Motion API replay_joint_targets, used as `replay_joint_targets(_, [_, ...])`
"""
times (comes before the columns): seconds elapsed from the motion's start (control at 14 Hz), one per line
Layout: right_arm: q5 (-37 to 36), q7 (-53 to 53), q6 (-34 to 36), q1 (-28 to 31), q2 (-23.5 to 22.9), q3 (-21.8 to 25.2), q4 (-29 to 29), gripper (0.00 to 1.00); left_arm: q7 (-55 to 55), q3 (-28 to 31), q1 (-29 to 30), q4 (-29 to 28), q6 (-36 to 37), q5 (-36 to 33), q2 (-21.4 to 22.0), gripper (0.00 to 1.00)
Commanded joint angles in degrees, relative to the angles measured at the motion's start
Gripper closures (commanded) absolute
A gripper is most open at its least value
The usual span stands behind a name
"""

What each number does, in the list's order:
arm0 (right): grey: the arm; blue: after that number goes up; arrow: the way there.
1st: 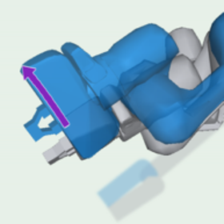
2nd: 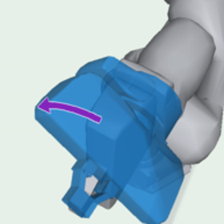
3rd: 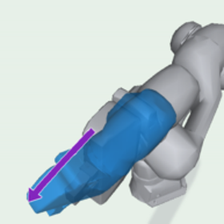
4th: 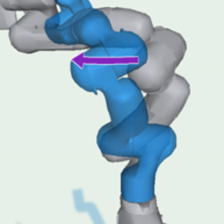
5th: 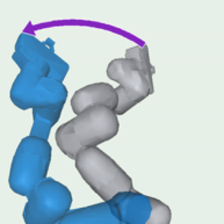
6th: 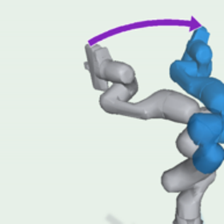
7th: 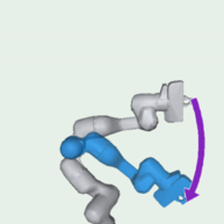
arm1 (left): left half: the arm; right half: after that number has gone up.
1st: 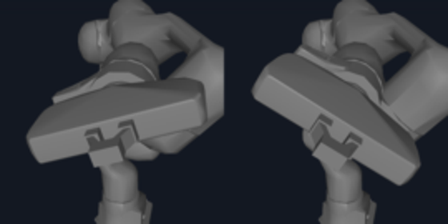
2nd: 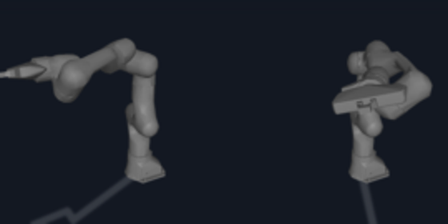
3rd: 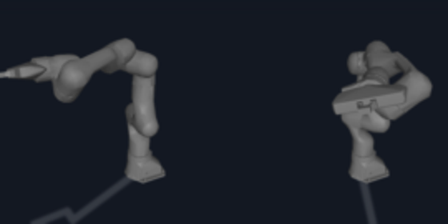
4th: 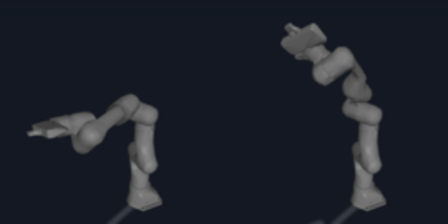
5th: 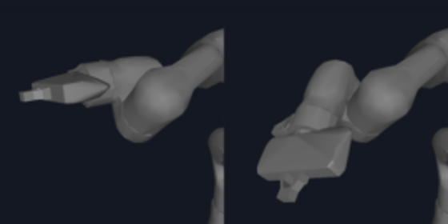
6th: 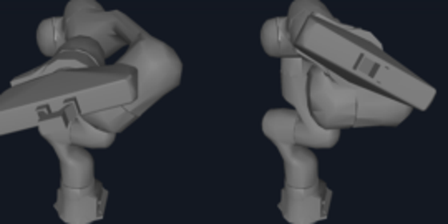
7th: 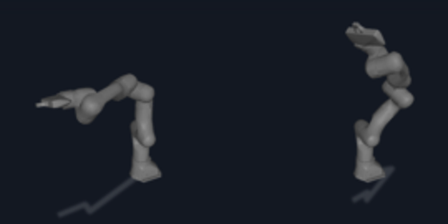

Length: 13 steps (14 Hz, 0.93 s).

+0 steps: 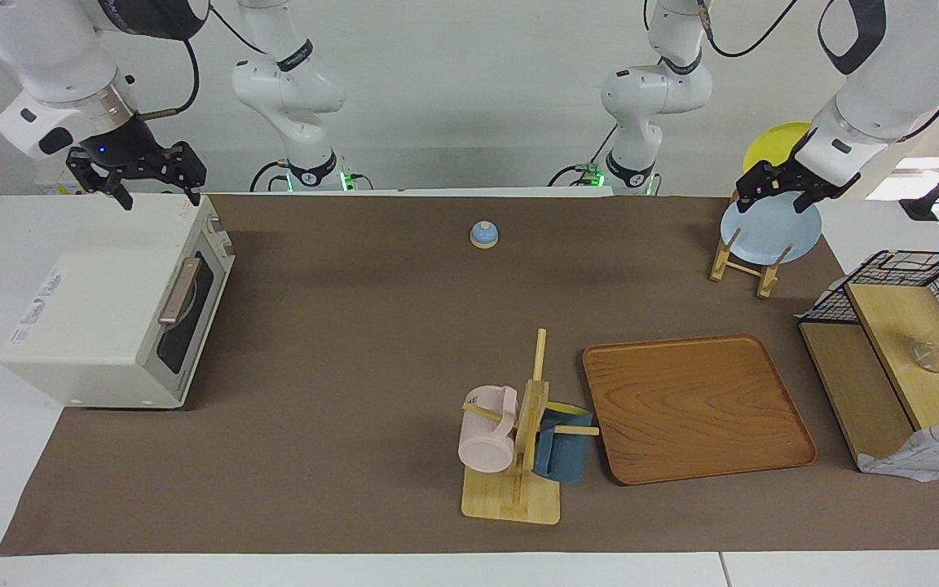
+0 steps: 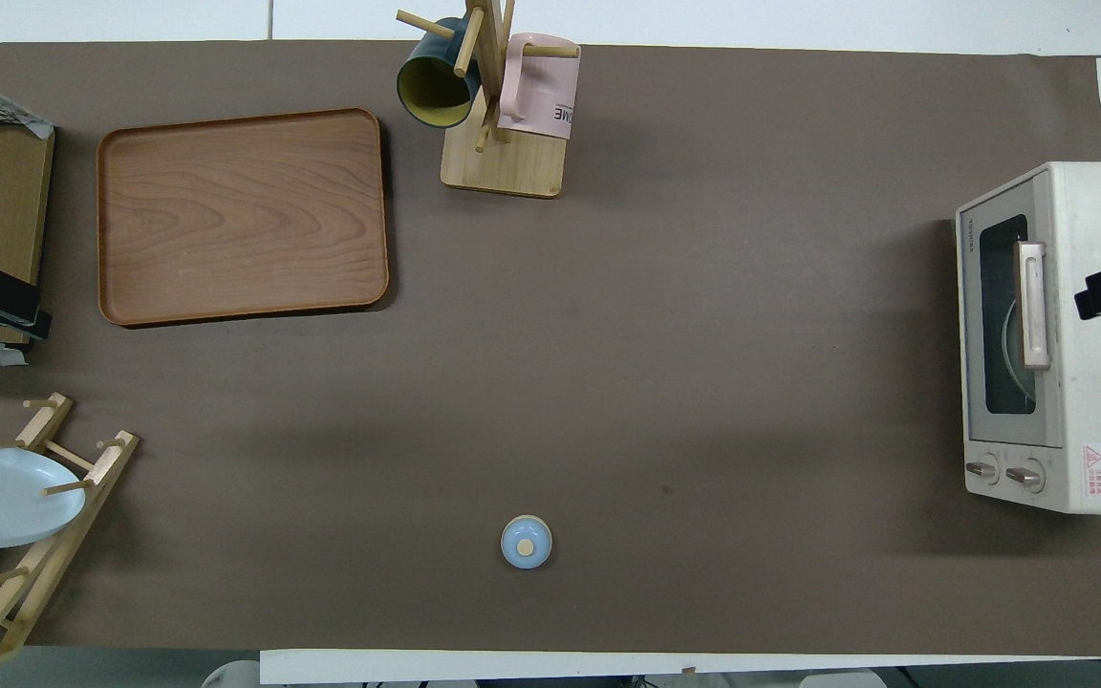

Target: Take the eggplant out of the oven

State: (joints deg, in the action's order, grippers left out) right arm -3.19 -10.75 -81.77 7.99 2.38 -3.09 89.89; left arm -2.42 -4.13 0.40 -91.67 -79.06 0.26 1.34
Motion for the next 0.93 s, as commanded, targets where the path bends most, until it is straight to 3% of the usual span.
replay_joint_targets(0.0, [1.3,0.4,-0.1,0.4,1.0,0.0,1.2,0.01,0.1,0.3,-0.4,1.1,0.5,-0.3,0.7,0.00])
replay_joint_targets(0.43, [1.6,-1.9,-1.1,-0.1,0.9,-0.2,1.3,0.02,0.0,0.5,0.3,-1.1,0.7,-0.3,2.1,0.00])
replay_joint_targets(0.57, [2.1,-2.3,-8.3,-0.1,2.0,-0.2,5.8,0.72,0.0,1.0,0.6,-1.1,0.5,-0.5,2.3,0.00])
replay_joint_targets(0.64, [2.1,-2.3,-10.7,0.4,2.4,-0.1,8.5,0.94,0.0,1.0,0.7,-1.1,0.5,-0.5,2.3,0.00])
replay_joint_targets(0.71, [2.1,-2.3,-13.6,0.9,1.9,0.0,10.5,1.00,0.0,0.9,0.6,-1.1,0.5,-0.5,2.3,0.00])
replay_joint_targets(0.86, [0.6,0.1,-16.0,0.8,-1.6,0.1,11.7,1.00,0.1,0.9,0.5,-1.1,0.5,-0.5,2.3,0.00])
